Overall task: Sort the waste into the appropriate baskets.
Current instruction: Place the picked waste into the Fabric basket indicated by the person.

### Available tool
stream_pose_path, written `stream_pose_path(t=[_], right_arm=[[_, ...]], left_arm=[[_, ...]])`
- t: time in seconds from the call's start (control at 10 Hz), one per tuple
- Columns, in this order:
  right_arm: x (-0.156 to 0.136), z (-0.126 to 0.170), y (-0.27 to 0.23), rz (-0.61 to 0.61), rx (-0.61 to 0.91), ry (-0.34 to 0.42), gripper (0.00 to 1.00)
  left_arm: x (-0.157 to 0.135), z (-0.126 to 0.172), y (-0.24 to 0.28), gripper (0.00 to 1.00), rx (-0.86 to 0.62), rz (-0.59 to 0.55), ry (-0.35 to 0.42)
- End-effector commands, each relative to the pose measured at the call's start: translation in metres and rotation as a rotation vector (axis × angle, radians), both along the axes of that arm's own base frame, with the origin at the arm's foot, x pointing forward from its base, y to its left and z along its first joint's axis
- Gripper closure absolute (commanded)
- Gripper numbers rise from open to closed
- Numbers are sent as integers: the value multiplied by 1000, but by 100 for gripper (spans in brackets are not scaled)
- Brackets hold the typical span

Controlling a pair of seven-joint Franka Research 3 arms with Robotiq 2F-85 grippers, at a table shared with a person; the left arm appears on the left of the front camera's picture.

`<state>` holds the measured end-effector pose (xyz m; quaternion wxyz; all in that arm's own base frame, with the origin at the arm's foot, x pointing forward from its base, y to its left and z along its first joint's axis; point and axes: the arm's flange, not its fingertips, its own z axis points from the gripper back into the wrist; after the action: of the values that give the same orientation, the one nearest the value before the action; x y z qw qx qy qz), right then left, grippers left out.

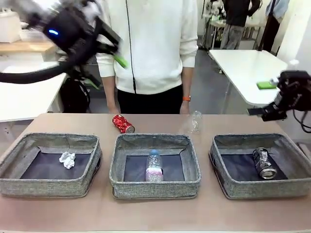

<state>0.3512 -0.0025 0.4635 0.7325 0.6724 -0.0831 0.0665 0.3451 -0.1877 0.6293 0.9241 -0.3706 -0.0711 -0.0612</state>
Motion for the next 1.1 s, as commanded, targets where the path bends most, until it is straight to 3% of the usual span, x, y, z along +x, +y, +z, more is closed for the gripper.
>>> stream_pose_path(t=[0.0, 0.2, 0.3, 0.6, 0.7, 0.8, 1.0], right_arm=[[18, 14, 13, -48, 91, 55, 0], [23, 27, 22, -43, 142, 123, 0], [21, 35, 26, -49, 120, 133, 0], [13, 45, 19, -2, -39, 143, 0], [15, 40, 14, -30, -44, 156, 0], [14, 41, 23, -9, 44, 123, 0], [14, 41, 23, -9, 44, 123, 0]], left_arm=[[-11, -34, 62, 0, -253, -47, 35], [-26, -70, 112, 0, -420, -98, 84], [-30, -92, 137, 0, -502, -63, 116], [-53, -150, 192, 0, -836, -33, 16], [-57, -164, 200, 0, -904, -74, 23], [-42, -130, 192, 0, -734, -15, 57], [-42, -130, 192, 0, -734, -15, 57]])
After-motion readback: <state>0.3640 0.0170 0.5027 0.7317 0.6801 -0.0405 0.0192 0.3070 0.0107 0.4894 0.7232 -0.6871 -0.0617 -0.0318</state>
